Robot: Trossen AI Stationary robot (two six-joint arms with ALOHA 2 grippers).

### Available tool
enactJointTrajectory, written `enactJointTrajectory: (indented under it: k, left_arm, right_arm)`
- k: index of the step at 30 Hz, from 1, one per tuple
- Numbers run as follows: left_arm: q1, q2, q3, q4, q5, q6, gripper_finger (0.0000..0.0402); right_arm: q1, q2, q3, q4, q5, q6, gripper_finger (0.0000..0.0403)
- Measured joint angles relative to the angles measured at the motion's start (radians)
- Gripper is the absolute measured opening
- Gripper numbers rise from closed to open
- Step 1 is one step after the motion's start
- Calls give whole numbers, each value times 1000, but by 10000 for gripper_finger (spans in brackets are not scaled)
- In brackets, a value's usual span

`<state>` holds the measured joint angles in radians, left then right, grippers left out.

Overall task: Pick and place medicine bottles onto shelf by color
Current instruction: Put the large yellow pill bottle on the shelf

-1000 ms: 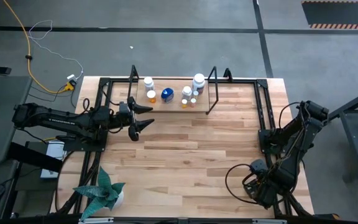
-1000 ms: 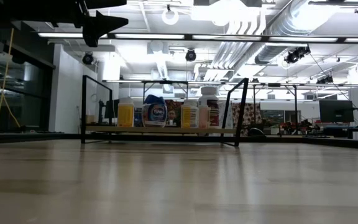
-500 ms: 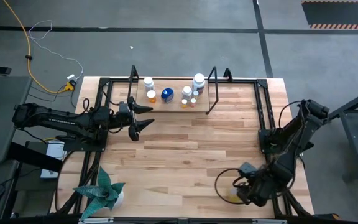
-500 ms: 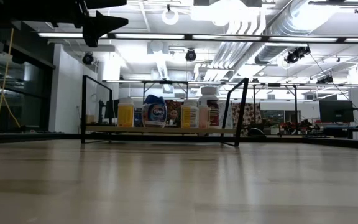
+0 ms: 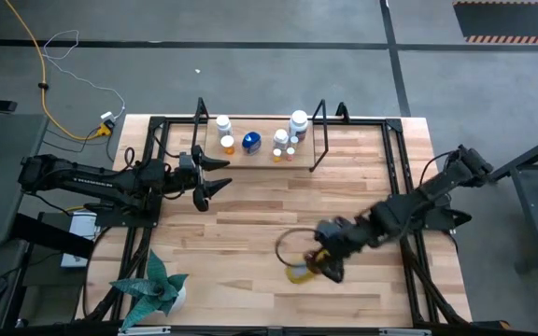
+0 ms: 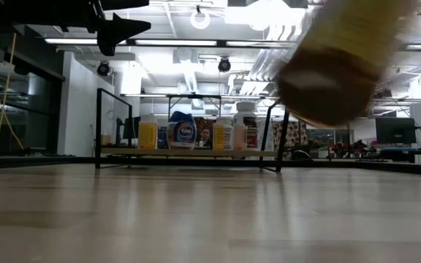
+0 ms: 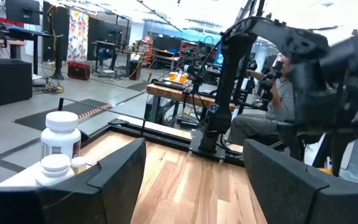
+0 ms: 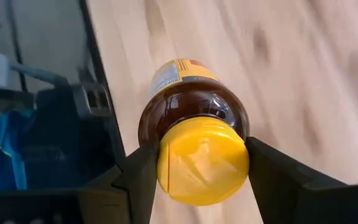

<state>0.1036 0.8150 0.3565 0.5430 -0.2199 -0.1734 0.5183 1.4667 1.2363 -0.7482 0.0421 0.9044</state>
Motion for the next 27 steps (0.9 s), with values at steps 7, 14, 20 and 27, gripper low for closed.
enactJointTrajectory:
  k: [7, 14, 20, 27]
  left_arm:
    - [0, 0, 0, 0, 0, 0, 259]
    - [0, 0, 0, 0, 0, -8, 259]
    - [0, 0, 0, -1, 0, -45, 259]
    - [0, -15, 0, 13, 105, -42, 259]
  right_arm:
    - [-184, 7, 133, 51, 79, -373, 193]
    - [-352, 159, 411, -111, 156, -594, 193]
    - [-474, 400, 755, -457, 309, -681, 193]
    - [-586, 629, 995, -563, 321, -785, 193]
